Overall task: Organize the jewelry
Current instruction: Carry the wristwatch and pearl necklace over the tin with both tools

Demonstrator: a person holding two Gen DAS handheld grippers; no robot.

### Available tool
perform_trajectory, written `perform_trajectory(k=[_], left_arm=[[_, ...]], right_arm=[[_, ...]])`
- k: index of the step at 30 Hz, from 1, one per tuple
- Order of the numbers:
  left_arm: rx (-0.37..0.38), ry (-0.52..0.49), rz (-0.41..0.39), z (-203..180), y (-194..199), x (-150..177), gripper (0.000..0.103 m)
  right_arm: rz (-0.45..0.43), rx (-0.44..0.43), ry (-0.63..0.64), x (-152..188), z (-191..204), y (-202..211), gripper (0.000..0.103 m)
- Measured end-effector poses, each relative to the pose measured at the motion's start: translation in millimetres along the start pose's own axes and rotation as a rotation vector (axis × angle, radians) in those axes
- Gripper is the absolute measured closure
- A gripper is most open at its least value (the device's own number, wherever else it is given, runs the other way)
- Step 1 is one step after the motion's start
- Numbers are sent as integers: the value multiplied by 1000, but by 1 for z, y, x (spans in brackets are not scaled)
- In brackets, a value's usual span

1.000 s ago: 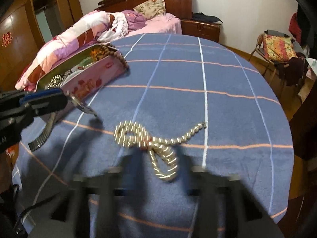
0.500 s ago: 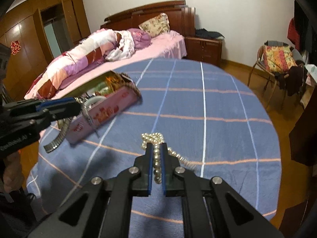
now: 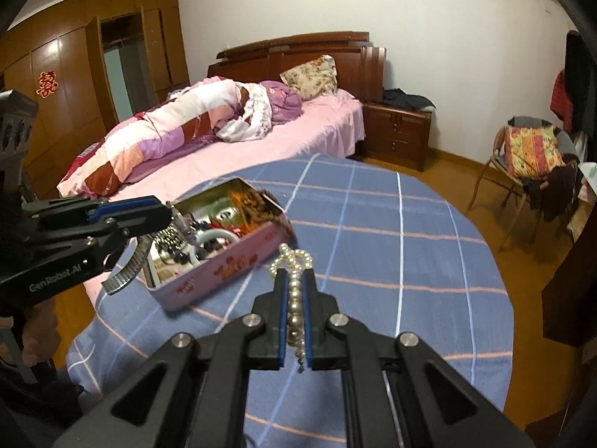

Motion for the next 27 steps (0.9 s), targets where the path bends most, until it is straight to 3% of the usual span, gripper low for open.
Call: perform_trajectory(k=[15,27], left_arm=[[-69,70,-52,60,16,-16,88],[-110,113,-43,100,4,-18,88]], right_arm=[[-53,-43,86,-41,49,-2,94],[-48,-78,139,-66,85,-27,94]])
Point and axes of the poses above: each gripper's, at about its wrist camera, not at the fingertips, and y roughly against the way its jaws point, z to its left, x to its underside, the point moved 8 cm from there along -y, roughly the way its jaws point, and after that the axes turned 11 degrees about z, right-handed, at the moved point
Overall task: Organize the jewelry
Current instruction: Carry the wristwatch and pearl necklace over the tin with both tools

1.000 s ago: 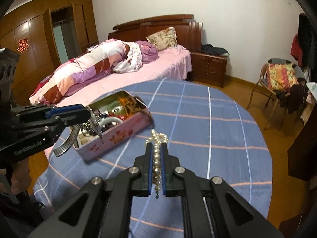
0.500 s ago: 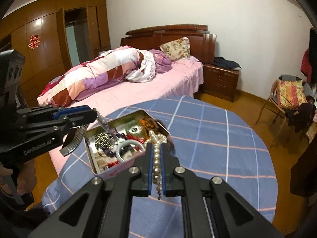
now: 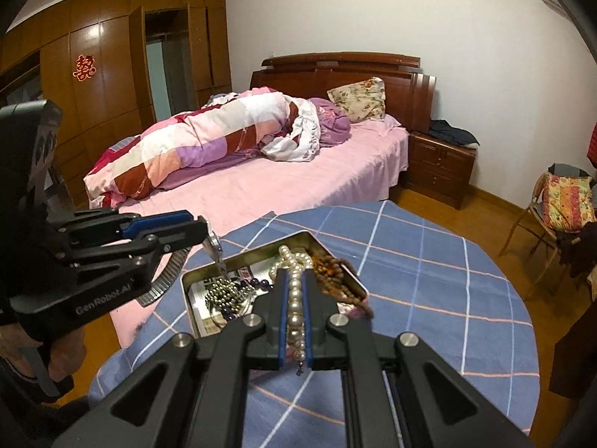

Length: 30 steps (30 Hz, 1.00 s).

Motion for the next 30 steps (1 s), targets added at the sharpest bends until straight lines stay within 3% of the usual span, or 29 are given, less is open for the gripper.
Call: perform_trajectory(k=[16,30], left_arm=[[-12,38,29,25,-29,2,88],[-7,32,63,22,-51,12,88]], right_arm=[[37,-32,-10,-5,15,-37,94],[79,-49,-44,3,15,-62,94]])
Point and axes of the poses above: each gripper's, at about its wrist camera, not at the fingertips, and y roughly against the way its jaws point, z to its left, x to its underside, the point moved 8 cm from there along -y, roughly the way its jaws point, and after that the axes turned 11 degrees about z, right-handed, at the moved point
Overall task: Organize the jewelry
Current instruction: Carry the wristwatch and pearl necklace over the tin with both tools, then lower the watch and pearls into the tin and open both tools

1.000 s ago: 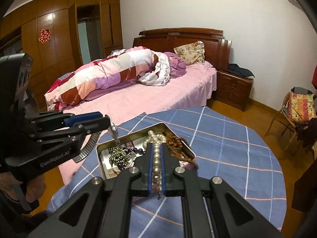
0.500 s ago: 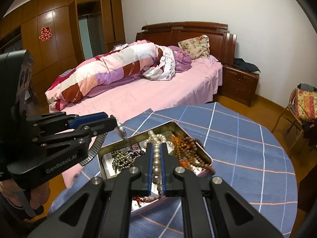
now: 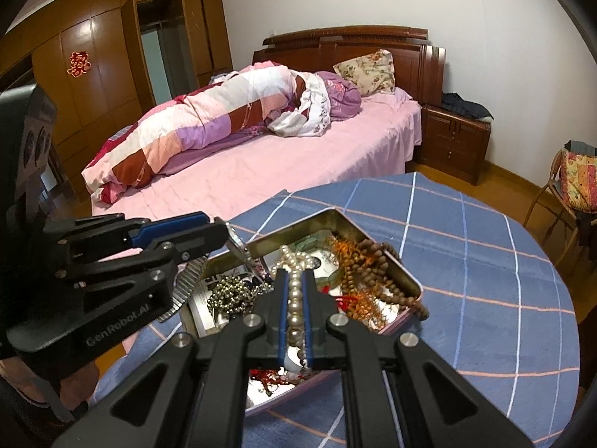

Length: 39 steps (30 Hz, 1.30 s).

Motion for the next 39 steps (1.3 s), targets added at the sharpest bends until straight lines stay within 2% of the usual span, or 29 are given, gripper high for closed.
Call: perform_trajectory(k=[20,30,34,35,36,37,38,39], left_arm=[[-12,-15,86,-4,-33,29,88],[-10,-12,99,-4,-35,35,87],[13,16,96,-1,-30,35,87],[13,20,84,-1,-26,34,86],[16,21,74,-2,-19,34,82],[13,25,68,-3,-13,34,71],[-7,46,45,0,-1,33,51],[-30,68,13,4,11,32,40]], right_arm=[[86,10,-24,21,-7,-29,94],[101,20,-21,23,-4,-34,94],[91,24,-38,22,-6,-32,92],[87,22,-47,22,-7,-30,84],[86,21,-57,22,-9,-27,62],[82,21,-69,23,-11,-21,51],[62,29,-80,24,-12,-10,43],[44,35,-79,25,-12,-1,43]])
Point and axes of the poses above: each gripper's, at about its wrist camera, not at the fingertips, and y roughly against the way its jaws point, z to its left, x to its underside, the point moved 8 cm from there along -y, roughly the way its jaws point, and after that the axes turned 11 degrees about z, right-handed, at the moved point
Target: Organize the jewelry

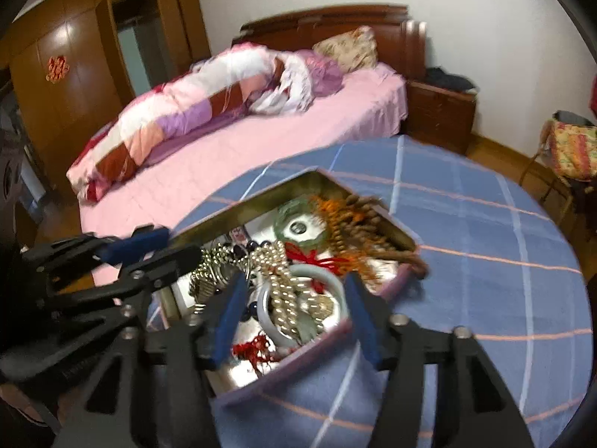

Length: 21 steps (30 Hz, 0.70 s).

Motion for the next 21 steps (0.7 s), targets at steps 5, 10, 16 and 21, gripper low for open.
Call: perform_trajectory(k=[5,10,16,21], left_arm=[[4,42,-118,5,58,-1,27],[-4,39,-162,3,87,-1,27],[-12,43,-187,7,98,0,27],[-20,62,-179,13,98,1,27]], right_arm=[[-78,35,3,19,-2,57,41],[-130,49,-22,32,-8,91,38],[-164,52,-24,31,-6,103,38],[-178,49,-20,31,-4,107,38]])
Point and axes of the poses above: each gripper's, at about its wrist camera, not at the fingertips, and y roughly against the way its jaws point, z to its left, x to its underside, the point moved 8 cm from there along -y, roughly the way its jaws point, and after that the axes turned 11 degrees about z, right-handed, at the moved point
